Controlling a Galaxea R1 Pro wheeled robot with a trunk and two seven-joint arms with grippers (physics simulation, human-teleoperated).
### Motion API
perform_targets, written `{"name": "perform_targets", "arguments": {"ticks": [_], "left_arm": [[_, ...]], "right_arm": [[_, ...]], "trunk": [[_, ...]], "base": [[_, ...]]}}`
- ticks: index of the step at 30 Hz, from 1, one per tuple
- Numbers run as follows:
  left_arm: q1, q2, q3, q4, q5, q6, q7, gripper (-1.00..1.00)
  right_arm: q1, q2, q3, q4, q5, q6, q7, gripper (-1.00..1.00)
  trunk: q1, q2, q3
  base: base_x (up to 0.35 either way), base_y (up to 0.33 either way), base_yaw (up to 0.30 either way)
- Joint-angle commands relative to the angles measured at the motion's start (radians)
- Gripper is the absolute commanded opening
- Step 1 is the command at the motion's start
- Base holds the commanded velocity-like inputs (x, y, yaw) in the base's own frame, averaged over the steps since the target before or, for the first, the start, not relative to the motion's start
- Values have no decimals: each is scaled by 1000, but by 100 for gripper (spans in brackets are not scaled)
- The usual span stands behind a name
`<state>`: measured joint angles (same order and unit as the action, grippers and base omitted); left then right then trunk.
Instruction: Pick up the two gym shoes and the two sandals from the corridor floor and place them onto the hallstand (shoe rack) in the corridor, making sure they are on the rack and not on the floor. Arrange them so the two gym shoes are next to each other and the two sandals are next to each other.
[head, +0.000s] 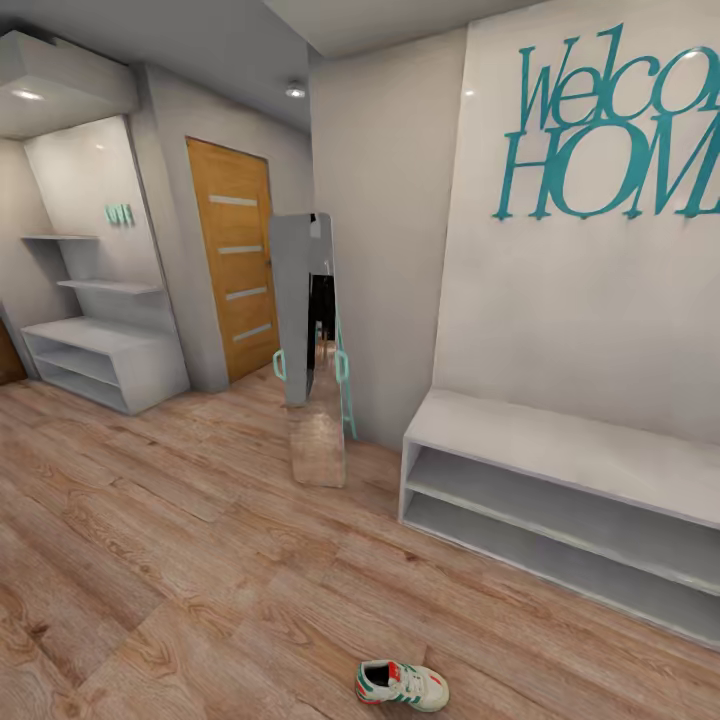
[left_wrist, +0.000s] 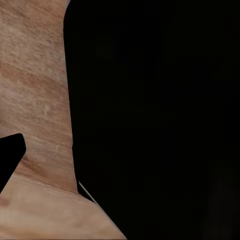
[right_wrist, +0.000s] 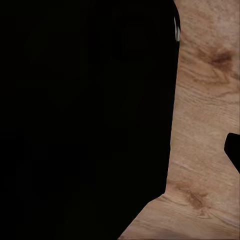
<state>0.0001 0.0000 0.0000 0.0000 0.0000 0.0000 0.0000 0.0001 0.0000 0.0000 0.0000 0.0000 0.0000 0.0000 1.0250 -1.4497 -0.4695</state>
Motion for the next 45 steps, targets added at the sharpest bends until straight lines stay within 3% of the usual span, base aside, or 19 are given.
{"name": "perform_targets", "arguments": {"ticks": [1, 8, 27, 40, 41, 45], "left_arm": [[1, -3, 2, -6, 3, -6, 2, 100], [1, -4, 3, -26, 4, -10, 0, 100], [-5, 1, 5, -123, -1, -86, -2, 100], [-80, -16, 2, -197, -15, -90, -4, 100], [-179, -19, 2, -475, -17, -91, -4, 100], [-198, -22, 2, -546, -19, -92, -5, 100]], "right_arm": [[-6, -2, 2, 6, 4, -6, -2, 100], [-46, -2, -6, 16, -5, -5, -2, 100], [-46, -4, -2, -34, 5, -8, -3, 100], [-47, -3, -2, -107, 5, 4, -6, 100], [-49, -3, -2, -374, 4, 4, -5, 100], [-51, -3, -2, -414, 2, 5, -3, 100]], "trunk": [[0, 0, 0], [0, 0, 0], [0, 0, 0], [0, 0, 0], [0, 0, 0], [0, 0, 0]], "base": [[0, 0, 0], [0, 0, 0], [0, 0, 0], [0, 0, 0], [0, 0, 0], [0, 0, 0]]}}
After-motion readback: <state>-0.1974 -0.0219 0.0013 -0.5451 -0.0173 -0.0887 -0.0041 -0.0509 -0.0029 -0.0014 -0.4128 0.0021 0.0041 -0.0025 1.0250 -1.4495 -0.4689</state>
